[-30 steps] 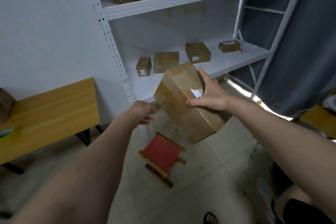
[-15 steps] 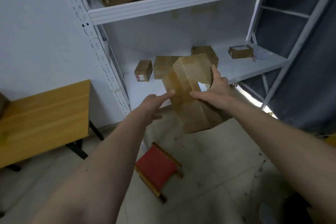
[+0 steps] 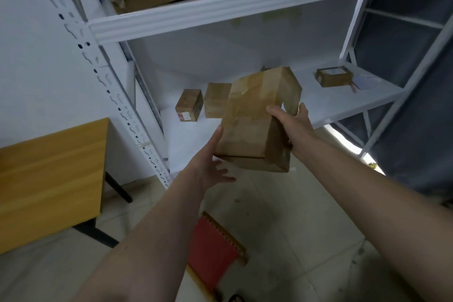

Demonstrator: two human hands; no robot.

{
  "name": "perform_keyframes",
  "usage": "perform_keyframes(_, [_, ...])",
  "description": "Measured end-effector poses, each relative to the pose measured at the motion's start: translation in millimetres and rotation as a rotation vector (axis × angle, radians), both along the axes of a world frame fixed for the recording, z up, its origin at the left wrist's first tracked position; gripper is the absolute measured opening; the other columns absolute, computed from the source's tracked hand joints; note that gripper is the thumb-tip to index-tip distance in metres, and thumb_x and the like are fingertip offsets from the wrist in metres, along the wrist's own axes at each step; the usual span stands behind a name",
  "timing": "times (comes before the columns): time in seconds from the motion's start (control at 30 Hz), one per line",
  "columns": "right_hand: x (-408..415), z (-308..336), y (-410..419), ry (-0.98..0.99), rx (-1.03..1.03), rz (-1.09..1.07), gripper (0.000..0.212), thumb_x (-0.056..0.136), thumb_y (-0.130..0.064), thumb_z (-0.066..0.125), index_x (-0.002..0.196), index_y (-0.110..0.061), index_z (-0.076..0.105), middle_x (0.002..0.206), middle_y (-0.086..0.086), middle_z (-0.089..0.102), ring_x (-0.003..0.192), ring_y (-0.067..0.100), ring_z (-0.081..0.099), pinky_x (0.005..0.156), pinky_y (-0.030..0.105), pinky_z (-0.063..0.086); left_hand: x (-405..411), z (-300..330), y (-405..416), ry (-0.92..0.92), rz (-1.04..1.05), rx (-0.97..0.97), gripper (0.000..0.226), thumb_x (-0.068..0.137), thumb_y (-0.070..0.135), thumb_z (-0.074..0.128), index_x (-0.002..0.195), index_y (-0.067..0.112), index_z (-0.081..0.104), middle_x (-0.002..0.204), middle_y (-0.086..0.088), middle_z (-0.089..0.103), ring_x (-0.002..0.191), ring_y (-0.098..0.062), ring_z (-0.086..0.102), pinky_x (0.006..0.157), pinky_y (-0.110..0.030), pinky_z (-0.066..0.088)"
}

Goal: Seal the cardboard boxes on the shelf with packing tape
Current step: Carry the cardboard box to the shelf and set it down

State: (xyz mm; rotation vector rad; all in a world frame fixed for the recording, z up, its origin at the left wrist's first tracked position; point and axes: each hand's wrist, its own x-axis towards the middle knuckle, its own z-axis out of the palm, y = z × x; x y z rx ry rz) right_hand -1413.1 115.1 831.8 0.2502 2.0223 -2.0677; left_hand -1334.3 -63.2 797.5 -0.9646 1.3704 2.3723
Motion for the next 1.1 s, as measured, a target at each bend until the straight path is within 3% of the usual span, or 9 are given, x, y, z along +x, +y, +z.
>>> perform_keyframes(0.07, [-21, 2, -15, -0.035, -0.069, -0.037, 0.113, 0.051, -0.053, 0.081, 0.145, -0.033, 0.023, 0.13, -0.001, 0.051, 0.111, 0.024, 0.055, 0.095, 0.046, 0.05, -22, -3, -7, 0.022, 0.041, 0.079, 0.129, 0.05, 0.065, 0.082, 0.156, 0.024, 0.02, 0.159, -0.018, 0.017, 0.143, -0.049, 0.023, 0.088, -0.068, 0.044])
perform_keyframes(0.17, [-52, 1, -37, -0.056, -0.188, -0.08, 0.104, 0.06, -0.048, 0.079, 0.145, -0.033, 0.022, 0.128, -0.001, 0.051, 0.109, 0.023, 0.056, 0.093, 0.049, 0.051, -55, 0, -18, 0.119, -0.01, 0.174, 0.13, 0.046, 0.066, 0.086, 0.154, 0.027, 0.025, 0.151, -0.024, 0.033, 0.135, -0.051, 0.037, 0.084, -0.065, 0.049])
perform_keyframes(0.33, [-84, -9, -65, -0.095, -0.227, -0.066, 0.082, 0.072, -0.044, 0.076, 0.139, -0.036, 0.03, 0.124, 0.0, 0.056, 0.105, 0.021, 0.058, 0.088, 0.049, 0.053, -98, 4, -34, 0.166, 0.024, 0.194, 0.084, 0.068, 0.053, 0.079, 0.138, 0.021, 0.044, 0.133, -0.017, 0.052, 0.119, -0.039, 0.055, 0.087, -0.062, 0.052])
perform_keyframes(0.47, [-101, -14, -64, -0.172, -0.182, 0.072, 0.029, 0.083, -0.045, 0.068, 0.095, -0.034, 0.044, 0.102, -0.002, 0.058, 0.114, 0.027, 0.055, 0.1, 0.058, 0.041, -122, 4, -47, 0.094, 0.128, 0.142, 0.064, 0.067, 0.039, 0.084, 0.121, 0.02, 0.055, 0.122, -0.013, 0.057, 0.116, -0.033, 0.056, 0.1, -0.058, 0.045])
perform_keyframes(0.53, [-115, -16, -60, -0.151, -0.15, 0.099, 0.03, 0.082, -0.049, 0.068, 0.091, -0.035, 0.043, 0.097, -0.004, 0.057, 0.119, 0.028, 0.052, 0.105, 0.058, 0.036, -131, 5, -55, 0.065, 0.141, 0.08, 0.065, 0.058, 0.037, 0.086, 0.114, 0.021, 0.057, 0.121, -0.012, 0.058, 0.116, -0.032, 0.056, 0.099, -0.057, 0.046])
perform_keyframes(0.7, [-158, -11, -49, -0.068, -0.074, -0.039, 0.072, 0.079, -0.053, 0.069, 0.139, -0.024, 0.039, 0.121, -0.005, 0.052, 0.106, 0.015, 0.046, 0.09, 0.035, 0.036, -152, 9, -73, 0.03, 0.1, -0.076, 0.064, 0.064, 0.037, 0.086, 0.118, 0.023, 0.056, 0.119, -0.01, 0.06, 0.116, -0.03, 0.058, 0.097, -0.054, 0.048])
perform_keyframes(0.8, [-182, -12, -38, -0.145, -0.034, 0.018, 0.062, 0.08, -0.058, 0.066, 0.128, -0.023, 0.049, 0.106, -0.003, 0.055, 0.102, 0.02, 0.052, 0.089, 0.039, 0.041, -162, 11, -76, 0.022, 0.093, -0.14, 0.078, 0.056, 0.04, 0.087, 0.125, 0.023, 0.056, 0.124, -0.011, 0.059, 0.116, -0.032, 0.057, 0.095, -0.052, 0.05])
perform_keyframes(0.93, [-215, -13, -24, -0.24, -0.045, 0.217, 0.033, 0.078, -0.056, 0.068, 0.092, -0.028, 0.057, 0.1, -0.002, 0.061, 0.105, 0.024, 0.058, 0.096, 0.046, 0.047, -180, 17, -75, 0.017, 0.119, -0.196, 0.067, 0.07, 0.045, 0.081, 0.127, 0.021, 0.055, 0.114, -0.009, 0.061, 0.104, -0.028, 0.06, 0.092, -0.045, 0.052])
perform_keyframes(1.1, [-252, -15, -10, -0.294, -0.128, 0.383, 0.035, 0.083, -0.049, 0.066, 0.106, -0.023, 0.063, 0.109, 0.005, 0.067, 0.103, 0.024, 0.062, 0.089, 0.043, 0.05, -209, 23, -61, 0.007, 0.154, -0.253, 0.071, 0.072, 0.052, 0.077, 0.131, 0.022, 0.051, 0.116, -0.01, 0.061, 0.107, -0.029, 0.06, 0.087, -0.042, 0.052])
